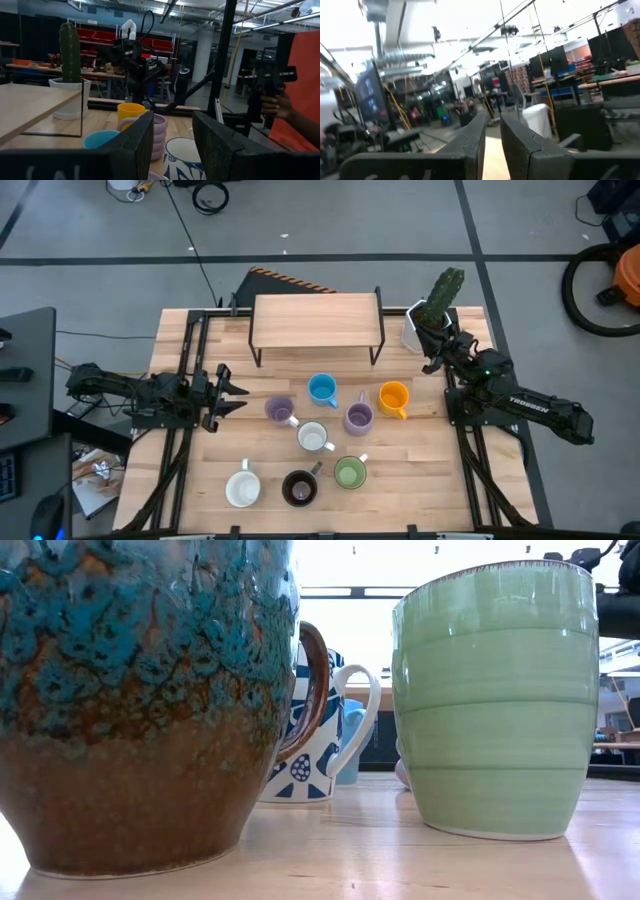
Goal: Place coffee mugs
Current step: Put the left purple mug on the shelf
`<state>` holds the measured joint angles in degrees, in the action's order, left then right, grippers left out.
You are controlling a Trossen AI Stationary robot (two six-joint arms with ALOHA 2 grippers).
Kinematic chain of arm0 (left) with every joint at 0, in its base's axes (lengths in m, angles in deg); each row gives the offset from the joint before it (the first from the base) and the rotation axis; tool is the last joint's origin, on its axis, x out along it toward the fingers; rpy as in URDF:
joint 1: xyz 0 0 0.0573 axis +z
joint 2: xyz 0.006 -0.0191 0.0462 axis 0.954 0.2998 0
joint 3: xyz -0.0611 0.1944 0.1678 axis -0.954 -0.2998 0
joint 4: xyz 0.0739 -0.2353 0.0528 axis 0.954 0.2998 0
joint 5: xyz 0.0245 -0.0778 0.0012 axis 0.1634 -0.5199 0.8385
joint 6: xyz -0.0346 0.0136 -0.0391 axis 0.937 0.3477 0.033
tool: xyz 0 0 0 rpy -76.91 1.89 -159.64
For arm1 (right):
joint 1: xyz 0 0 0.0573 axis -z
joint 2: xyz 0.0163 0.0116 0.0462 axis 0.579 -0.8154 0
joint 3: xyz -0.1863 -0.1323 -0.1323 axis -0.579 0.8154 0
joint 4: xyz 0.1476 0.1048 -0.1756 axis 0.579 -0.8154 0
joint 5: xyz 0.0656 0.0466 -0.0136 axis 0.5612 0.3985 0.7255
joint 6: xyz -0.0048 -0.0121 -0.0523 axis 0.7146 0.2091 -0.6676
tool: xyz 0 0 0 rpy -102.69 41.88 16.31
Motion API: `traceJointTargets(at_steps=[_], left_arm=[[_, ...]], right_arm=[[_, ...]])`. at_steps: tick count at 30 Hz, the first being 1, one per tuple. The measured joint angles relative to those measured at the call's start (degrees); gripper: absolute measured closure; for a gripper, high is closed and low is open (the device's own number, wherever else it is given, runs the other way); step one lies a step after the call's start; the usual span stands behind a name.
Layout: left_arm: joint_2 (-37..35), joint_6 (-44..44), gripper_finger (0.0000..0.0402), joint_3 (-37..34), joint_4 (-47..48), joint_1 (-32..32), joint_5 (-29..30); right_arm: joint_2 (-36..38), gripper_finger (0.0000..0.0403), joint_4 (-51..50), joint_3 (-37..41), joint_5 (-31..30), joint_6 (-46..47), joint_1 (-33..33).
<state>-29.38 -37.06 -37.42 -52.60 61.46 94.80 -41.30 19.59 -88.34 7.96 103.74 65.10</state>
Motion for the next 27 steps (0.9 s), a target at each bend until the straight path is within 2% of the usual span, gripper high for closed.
traceJointTargets(at_steps=[8, 12, 21, 24, 27], left_arm=[[0.02, 0.03, 0.0260, -0.01, -0.38, 0.00, 0.03], [0.02, 0.04, 0.0260, -0.01, -0.86, 0.00, 2.14], [0.02, 1.48, 0.0260, 0.04, -1.42, 0.02, 5.46], [0.06, 1.68, 0.0260, 2.04, 3.53, 0.08, 9.83], [0.03, 3.06, 0.0260, 5.84, 10.71, 0.07, 11.07]], right_arm=[[0.00, 0.0337, 0.21, 0.00, 0.84, 8.23, -0.01], [0.00, 0.0337, -1.11, 0.00, 4.78, 11.79, -0.01], [-3.44, 0.0337, 2.21, -0.01, 12.06, 11.46, -0.03], [-4.98, 0.0337, 2.49, -1.51, 13.25, 9.28, -0.01], [-7.18, 0.0337, 2.40, -3.95, 13.40, 7.59, -0.01]])
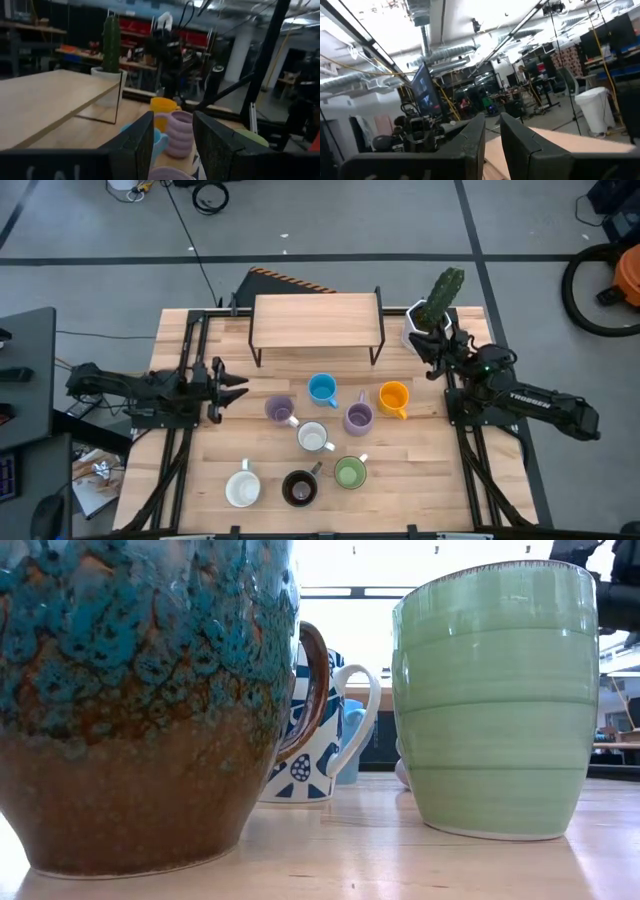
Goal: Place coffee mugs
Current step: Put the left purple mug on the shelf
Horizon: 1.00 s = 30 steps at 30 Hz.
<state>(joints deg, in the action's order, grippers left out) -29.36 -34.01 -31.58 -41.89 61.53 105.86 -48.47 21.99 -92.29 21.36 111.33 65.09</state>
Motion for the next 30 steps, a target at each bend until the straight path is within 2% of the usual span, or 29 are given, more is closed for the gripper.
traceJointTargets(at_steps=[6, 9, 16, 21, 26, 30], left_arm=[[2.86, 2.89, 0.0260, 7.10, 13.94, -0.02, 0.26], [6.26, 3.25, 0.0260, 9.90, 18.28, 0.00, 0.39], [14.81, 1.71, 0.0260, 15.69, 21.97, -0.01, 2.23], [20.37, 4.79, 0.0260, 21.07, 31.18, -0.11, 0.61], [24.77, 4.90, 0.0260, 24.56, 36.04, -0.11, -2.45], [27.32, 6.54, 0.0260, 26.90, 39.05, -0.07, -2.63]], right_arm=[[-6.83, 0.0337, 0.04, -4.72, 4.15, -1.73, -1.27], [-12.00, 0.0337, 0.22, -6.73, 3.95, -3.71, -4.16], [-23.72, 0.0337, 0.44, -12.42, -3.74, -12.13, -11.38], [-29.38, 0.0337, 1.40, -14.38, -7.39, -15.98, -15.05], [-33.85, 0.0337, 5.70, -14.44, -8.22, -18.78, -17.67], [-36.58, 0.0337, 6.39, -14.46, -8.32, -20.33, -18.83]])
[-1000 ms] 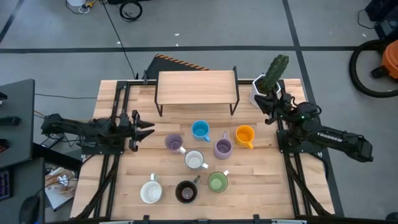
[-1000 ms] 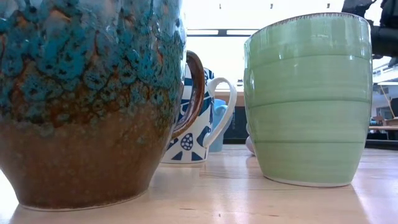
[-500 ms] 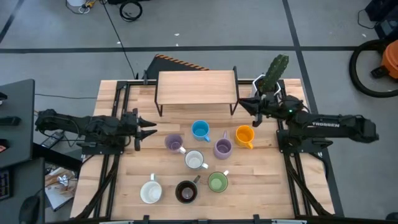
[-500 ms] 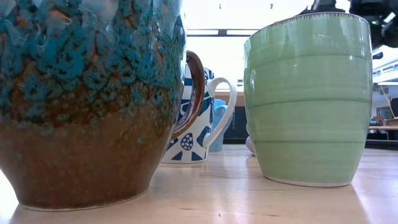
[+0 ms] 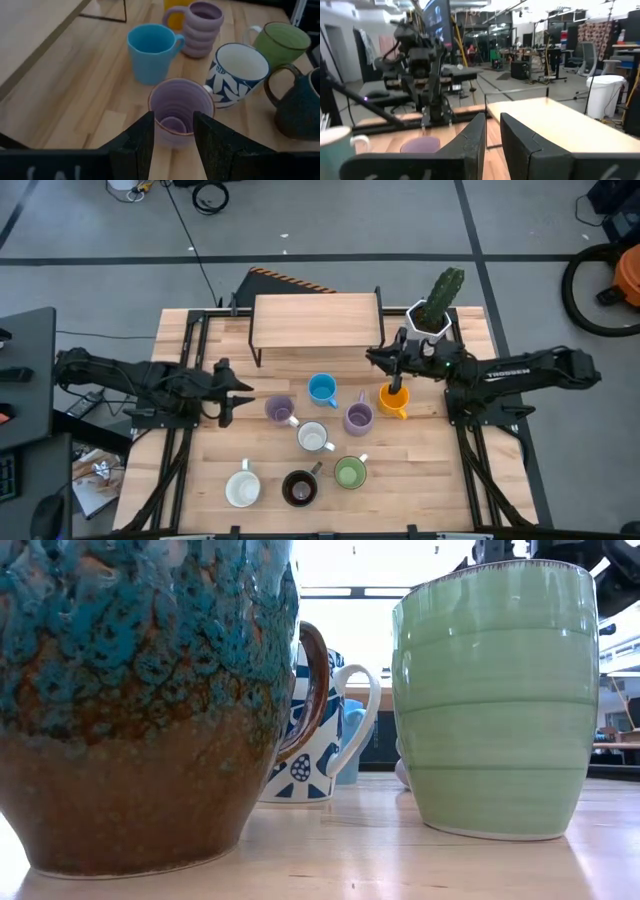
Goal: Place coffee mugs
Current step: Put the left purple mug on the shelf
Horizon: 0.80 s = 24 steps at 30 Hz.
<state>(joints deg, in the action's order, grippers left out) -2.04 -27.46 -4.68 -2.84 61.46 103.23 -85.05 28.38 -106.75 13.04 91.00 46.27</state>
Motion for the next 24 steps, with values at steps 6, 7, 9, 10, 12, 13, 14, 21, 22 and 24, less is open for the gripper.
traceJointTargets(at_steps=[6, 7, 9, 10, 12, 13, 14, 21, 22, 24], left_arm=[[3.67, 3.50, 0.0260, 6.05, 5.74, 0.00, -0.02], [4.33, 3.93, 0.0260, 7.00, 6.59, 0.00, -0.02], [5.74, 4.18, 0.0260, 8.48, 8.25, 0.00, -0.02], [6.54, 4.40, 0.0260, 9.05, 8.98, 0.01, -0.02], [8.10, 5.70, 0.0260, 9.74, 9.22, 0.07, -0.06], [8.90, 6.81, 0.0260, 9.86, 9.14, 0.07, -0.34], [9.86, 7.94, 0.0260, 10.00, 9.12, 0.07, -1.28], [16.74, 17.40, 0.0260, 10.17, 9.07, 0.07, -11.33], [17.53, 17.70, 0.0260, 10.17, 9.30, 0.06, -13.29], [19.07, 18.64, 0.0260, 10.87, 10.61, 0.05, -15.40]], right_arm=[[-1.51, 0.0337, 5.71, -0.08, 0.22, -3.47, -0.06], [-1.56, 0.0337, 5.73, -0.07, 0.38, -4.06, -0.06], [-1.56, 0.0337, 6.11, -0.07, 0.48, -5.24, -0.06], [-1.56, 0.0337, 6.16, -0.07, 0.48, -5.82, -0.06], [-1.56, 0.0337, 6.05, -0.07, 0.55, -6.62, -0.06], [-1.56, 0.0337, 5.98, -0.16, 0.58, -6.96, -0.06], [-1.56, 0.0337, 5.30, -0.59, 0.63, -7.11, -0.06], [-2.69, 0.0337, 0.67, -2.88, 0.63, -8.52, -0.06], [-2.82, 0.0337, 0.72, -2.93, 0.63, -8.97, -0.06], [-2.82, 0.0337, 0.77, -2.93, 0.63, -9.72, 0.02]])
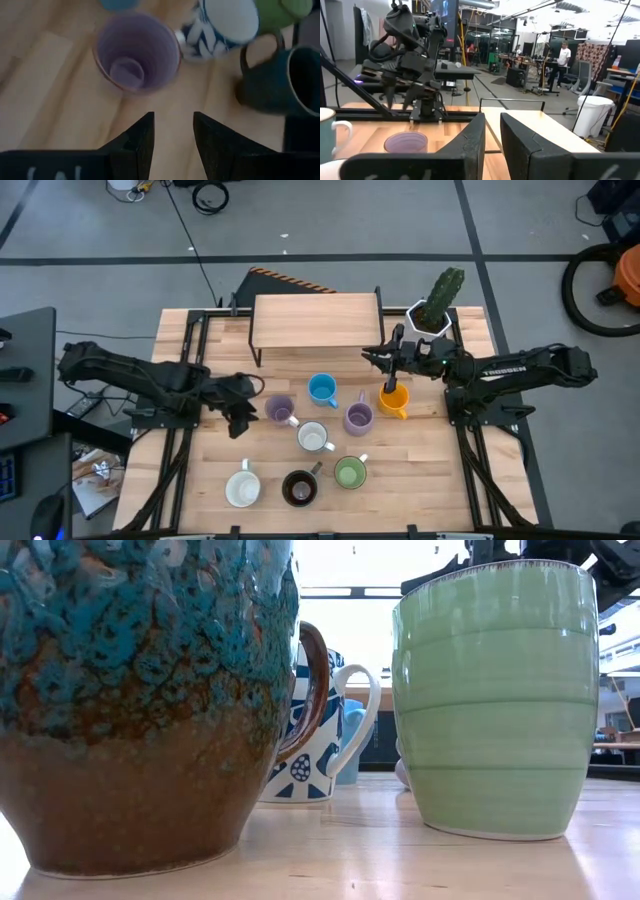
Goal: Place coffee mugs
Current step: Put the left purple mug on the shelf
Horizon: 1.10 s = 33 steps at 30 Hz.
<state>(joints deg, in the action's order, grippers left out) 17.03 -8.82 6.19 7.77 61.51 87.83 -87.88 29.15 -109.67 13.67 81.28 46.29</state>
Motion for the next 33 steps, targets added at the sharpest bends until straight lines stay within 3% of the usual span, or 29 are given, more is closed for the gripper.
traceJointTargets(at_steps=[5, 17, 21, 27, 33], left_arm=[[3.45, -1.10, 0.0260, 3.93, 4.33, 0.00, 2.17], [3.53, -3.18, 0.0260, 11.94, 6.41, -0.34, 6.52], [3.50, -2.36, 0.0260, 12.30, 7.12, -0.46, 7.29], [3.50, 1.97, 0.0260, 12.30, 10.43, -0.46, 3.71], [4.57, 1.74, 0.0260, 12.37, 9.47, -0.38, 5.00]], right_arm=[[0.02, 0.0337, 0.90, 0.00, -0.04, -2.48, 0.10], [0.07, 0.0337, 3.16, 0.02, -0.07, -3.34, 0.14], [0.07, 0.0337, 3.13, 0.02, -0.17, -3.28, 0.14], [0.07, 0.0337, 3.13, 0.02, -0.20, -3.32, 0.16], [0.07, 0.0337, 3.13, 0.02, -0.20, -1.83, 0.16]])
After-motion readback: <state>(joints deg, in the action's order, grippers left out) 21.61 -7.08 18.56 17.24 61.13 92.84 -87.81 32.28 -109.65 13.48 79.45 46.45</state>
